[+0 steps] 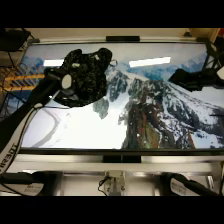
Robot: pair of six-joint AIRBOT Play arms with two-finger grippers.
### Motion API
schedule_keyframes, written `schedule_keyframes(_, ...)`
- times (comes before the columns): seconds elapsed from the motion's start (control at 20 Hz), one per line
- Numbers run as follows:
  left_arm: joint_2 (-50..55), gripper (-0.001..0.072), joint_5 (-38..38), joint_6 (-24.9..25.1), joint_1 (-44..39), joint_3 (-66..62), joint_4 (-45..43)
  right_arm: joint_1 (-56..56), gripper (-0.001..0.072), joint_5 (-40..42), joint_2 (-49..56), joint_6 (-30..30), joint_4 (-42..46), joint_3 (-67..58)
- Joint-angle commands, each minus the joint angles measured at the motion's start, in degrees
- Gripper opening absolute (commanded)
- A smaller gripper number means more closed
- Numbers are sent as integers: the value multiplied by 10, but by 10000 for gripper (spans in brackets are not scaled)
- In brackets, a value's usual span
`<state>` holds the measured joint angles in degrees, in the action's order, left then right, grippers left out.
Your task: Fold the shirts.
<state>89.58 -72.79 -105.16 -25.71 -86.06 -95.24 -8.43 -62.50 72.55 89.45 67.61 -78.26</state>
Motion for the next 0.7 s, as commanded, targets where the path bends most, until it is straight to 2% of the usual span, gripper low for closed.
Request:
schedule_keyframes(0.0, 28, 720, -73, 9, 38, 4, -27, 1, 591, 41, 0, -5, -16, 0)
schedule_keyframes(0.1, 20, 720, -57, -12, 82, 39, -5, 0, 592, 52, 0, -1, -28, 0)
schedule_keyframes(0.2, 7, 720, 7, -66, 131, 100, 63, 4, 591, 2, 0, -3, -41, 0)
schedule_keyframes(0.35, -17, 720, 167, -65, 169, 181, 204, 21, 591, -86, 3, -59, -31, 2)
schedule_keyframes(0.4, -18, 720, 200, -66, 171, 195, 231, 29, 591, -100, 3, -67, -24, 5)
schedule_keyframes(0.65, -11, 720, 343, -66, 171, 232, 286, 62, 592, -84, 4, -77, -11, 5)
